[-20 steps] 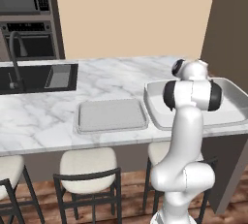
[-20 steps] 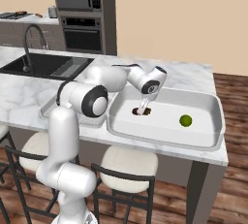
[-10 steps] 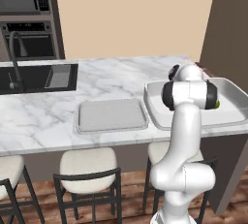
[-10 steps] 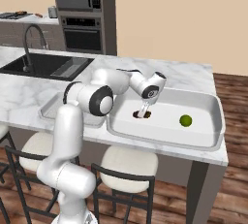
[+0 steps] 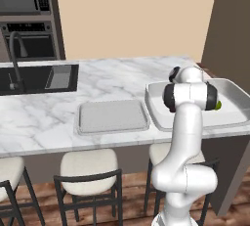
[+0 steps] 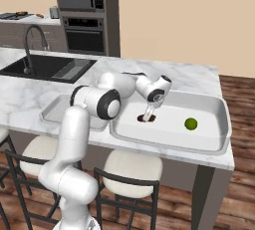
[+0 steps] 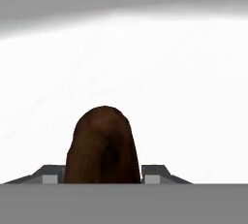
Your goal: Place the cold items (sweet potato and lime) from the fridge in one tupperware on the dining counter. Place the warm items (hot dog and kebab skewer) in the stove area in another tupperware.
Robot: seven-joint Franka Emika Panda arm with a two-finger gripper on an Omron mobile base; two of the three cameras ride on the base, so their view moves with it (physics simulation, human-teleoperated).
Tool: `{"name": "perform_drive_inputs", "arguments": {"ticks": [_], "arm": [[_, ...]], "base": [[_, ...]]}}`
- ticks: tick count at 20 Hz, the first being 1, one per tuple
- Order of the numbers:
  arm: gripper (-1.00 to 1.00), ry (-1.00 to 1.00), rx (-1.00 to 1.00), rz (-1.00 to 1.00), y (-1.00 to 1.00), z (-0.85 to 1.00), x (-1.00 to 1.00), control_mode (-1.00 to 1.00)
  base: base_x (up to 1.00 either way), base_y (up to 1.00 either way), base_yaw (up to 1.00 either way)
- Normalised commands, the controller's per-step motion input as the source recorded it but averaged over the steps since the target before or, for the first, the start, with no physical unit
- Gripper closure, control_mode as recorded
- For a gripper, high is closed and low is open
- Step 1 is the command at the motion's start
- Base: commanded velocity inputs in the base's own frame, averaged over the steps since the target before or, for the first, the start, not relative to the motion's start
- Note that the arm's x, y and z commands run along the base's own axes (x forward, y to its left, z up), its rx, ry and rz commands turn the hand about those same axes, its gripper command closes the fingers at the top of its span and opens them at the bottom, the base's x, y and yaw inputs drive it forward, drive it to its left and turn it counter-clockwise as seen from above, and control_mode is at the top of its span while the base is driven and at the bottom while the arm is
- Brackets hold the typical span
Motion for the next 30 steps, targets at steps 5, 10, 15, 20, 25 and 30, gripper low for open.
{"name": "perform_drive_inputs", "arguments": {"ticks": [5, 10, 15, 20, 25, 30], "arm": [[-1.0, -0.15, 0.0, 0.0, 0.0, -0.06, -0.01, -1.0], [-1.0, -0.04, 0.0, -0.06, 0.0, 0.3, -0.08, -1.0], [-1.0, -0.01, 0.0, -0.09, 0.0, 0.54, -0.23, -1.0], [-1.0, 0.0, 0.0, -0.2, 0.0, 0.62, -0.32, -1.0], [-1.0, 0.0, -0.04, -0.34, 0.09, 0.48, -0.36, -1.0], [-1.0, 0.0, -0.01, -0.48, 0.2, 0.25, -0.49, -1.0]], "base": [[0.0, 0.0, 0.0], [0.0, 0.0, 0.0], [0.0, 0.0, 0.0], [0.0, 0.0, 0.0], [0.0, 0.0, 0.0], [0.0, 0.0, 0.0]]}}
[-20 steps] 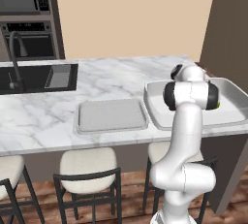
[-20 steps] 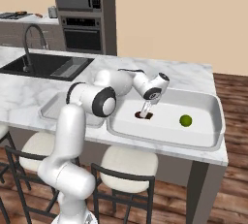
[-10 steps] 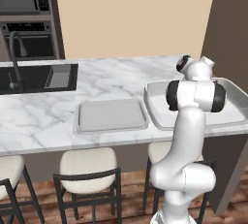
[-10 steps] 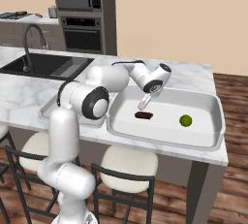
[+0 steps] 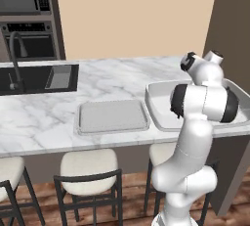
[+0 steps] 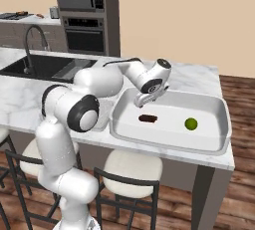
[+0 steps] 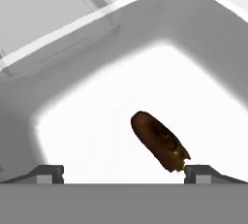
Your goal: Place the cold items (sweet potato and lime) from the fridge in one tupperware on the dining counter. Place the warm items (hot dog and kebab skewer) in the stove area in another tupperware.
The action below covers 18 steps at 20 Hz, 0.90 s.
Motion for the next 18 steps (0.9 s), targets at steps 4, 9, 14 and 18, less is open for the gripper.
{"name": "perform_drive_inputs", "arguments": {"ticks": [4, 9, 14, 18], "arm": [[-1.0, -0.01, 0.0, -0.55, 0.34, 0.05, -0.68, -1.0], [-1.0, 0.0, 0.0, -0.57, 0.44, 0.02, -0.52, -1.0], [-1.0, 0.02, 0.0, -0.46, 0.41, 0.33, -0.47, -1.0], [-1.0, 0.04, 0.0, -0.39, 0.31, 0.47, -0.51, -1.0]], "base": [[0.0, 0.0, 0.0], [0.0, 0.0, 0.0], [0.0, 0.0, 0.0], [0.0, 0.0, 0.0]]}}
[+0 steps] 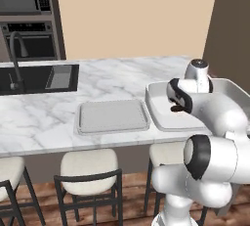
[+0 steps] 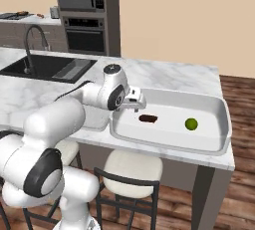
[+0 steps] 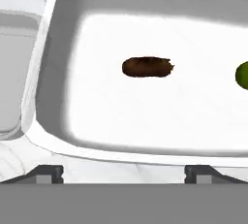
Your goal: Place the cold items (sweet potato and lime) from the fridge in one tupperware on the dining counter. Place the warm items (hot dog and kebab skewer) in the stove area in another tupperware.
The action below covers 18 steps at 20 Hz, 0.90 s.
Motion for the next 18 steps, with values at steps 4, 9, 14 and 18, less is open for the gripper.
{"name": "perform_drive_inputs", "arguments": {"ticks": [4, 9, 14, 18], "arm": [[-1.0, 0.08, 0.02, -0.4, 0.26, 0.4, -0.61, -1.0], [-1.0, 0.01, 0.0, -0.29, 0.5, 0.19, -0.67, -1.0], [-1.0, 0.0, 0.0, -0.08, 0.61, 0.01, -0.69, -1.0], [-1.0, 0.0, 0.0, 0.0, 0.42, 0.02, -0.74, -1.0]], "base": [[0.0, 0.0, 0.0], [0.0, 0.0, 0.0], [0.0, 0.0, 0.0], [0.0, 0.0, 0.0]]}}
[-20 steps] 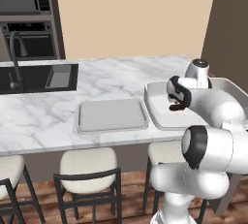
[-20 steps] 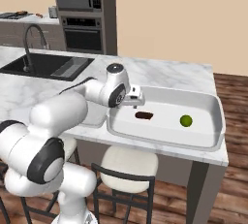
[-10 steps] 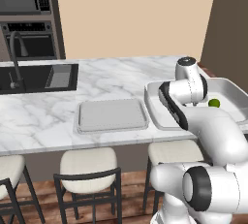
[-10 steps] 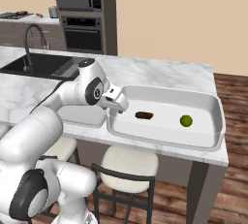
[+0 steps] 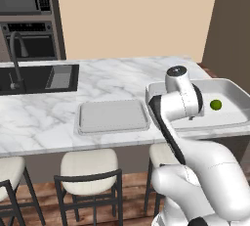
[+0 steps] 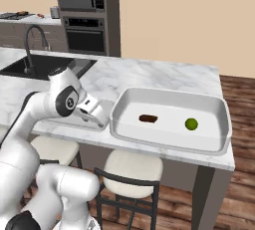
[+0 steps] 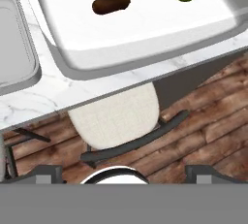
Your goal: Place the cold items (sweet potato and lime) from the fridge in one tupperware on the dining counter. Place the warm items (hot dog and kebab skewer) in the stove area in another tupperware.
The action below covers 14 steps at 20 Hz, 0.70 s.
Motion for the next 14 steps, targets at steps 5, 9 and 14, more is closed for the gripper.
{"name": "perform_drive_inputs", "arguments": {"ticks": [5, 9, 14], "arm": [[-1.0, 0.0, 0.0, 0.06, 0.1, 0.06, -0.73, -1.0], [-1.0, 0.0, 0.0, 0.13, 0.01, 0.15, -0.7, -1.0], [-1.0, 0.0, 0.0, 0.19, 0.19, 0.21, -0.61, -1.0]], "base": [[0.0, 0.0, 0.0], [0.0, 0.0, 0.0], [0.0, 0.0, 0.0]]}}
